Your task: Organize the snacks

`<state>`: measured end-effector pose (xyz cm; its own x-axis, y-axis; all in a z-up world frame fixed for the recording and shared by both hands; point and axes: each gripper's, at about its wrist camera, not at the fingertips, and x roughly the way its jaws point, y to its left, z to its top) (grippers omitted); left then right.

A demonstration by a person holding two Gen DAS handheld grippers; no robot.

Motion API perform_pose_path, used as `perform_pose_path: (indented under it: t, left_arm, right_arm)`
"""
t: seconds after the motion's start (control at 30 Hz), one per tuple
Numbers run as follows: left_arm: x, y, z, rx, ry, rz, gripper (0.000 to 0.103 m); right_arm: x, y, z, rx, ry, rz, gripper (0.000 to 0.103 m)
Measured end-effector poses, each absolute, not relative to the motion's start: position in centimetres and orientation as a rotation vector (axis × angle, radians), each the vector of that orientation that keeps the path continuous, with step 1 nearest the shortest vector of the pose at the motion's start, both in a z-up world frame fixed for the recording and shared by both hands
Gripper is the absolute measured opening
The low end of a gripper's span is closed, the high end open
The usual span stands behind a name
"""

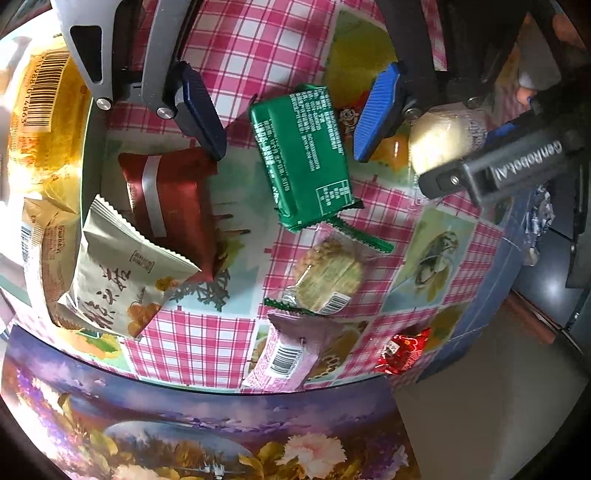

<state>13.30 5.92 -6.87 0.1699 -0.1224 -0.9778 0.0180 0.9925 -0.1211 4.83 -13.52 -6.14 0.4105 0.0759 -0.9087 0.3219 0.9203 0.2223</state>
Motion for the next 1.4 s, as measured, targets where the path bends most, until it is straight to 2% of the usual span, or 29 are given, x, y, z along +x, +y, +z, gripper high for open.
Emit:
perform_pose_path:
  t: [0.27,0.6,0.8,0.87,0.93,0.97,1.07,1.13,1.23,1.4]
  left_arm:
    - [12.6,3.9,-8.1,0.037,1.413,-0.058,0.095]
    - [13.1,3.9,-8.5,0.063,1.422,-0.021,0.095]
    - [12.9,2.1,-8.7,0.073,1.421,-0.035,0.094]
    - [12.9,2.0,-8.6,0.072,1.412,-0.038,0.088]
    - [12.8,2.0,-8.3,0.068,1.397,-0.039,0.073]
    - [12.8,1.9,-8.1,0.067,1.393,-0.040,0.071]
    - [12.8,1.7,-7.9,0.060,1.390,-0.039,0.068]
    - [12.9,1.6,-7.7,0.051,1.385,-0.044,0.061]
    - [12.9,2.0,-7.3,0.035,1.378,-0.050,0.057]
    - [13.3,2.7,-5.9,0.030,1.367,-0.062,0.056]
  right_arm:
    - [5.7,-12.4,-6.6,0.276,1.152,-0.214,0.073]
    - [6.7,-10.7,-7.3,0.149,1.157,-0.247,0.073]
    - [6.7,-10.4,-7.2,0.142,1.155,-0.236,0.059]
    - [6.7,-10.2,-7.1,0.137,1.155,-0.232,0.055]
    - [6.8,-10.2,-7.0,0.137,1.154,-0.225,0.048]
    - [6.7,-10.0,-6.9,0.136,1.153,-0.225,0.046]
    - [6.7,-10.0,-6.8,0.147,1.152,-0.219,0.044]
    - [6.7,-10.2,-6.8,0.154,1.152,-0.221,0.044]
    - [6.4,-10.4,-6.3,0.160,1.146,-0.228,0.043]
    - [6.2,-10.5,-5.3,0.171,1.121,-0.229,0.043]
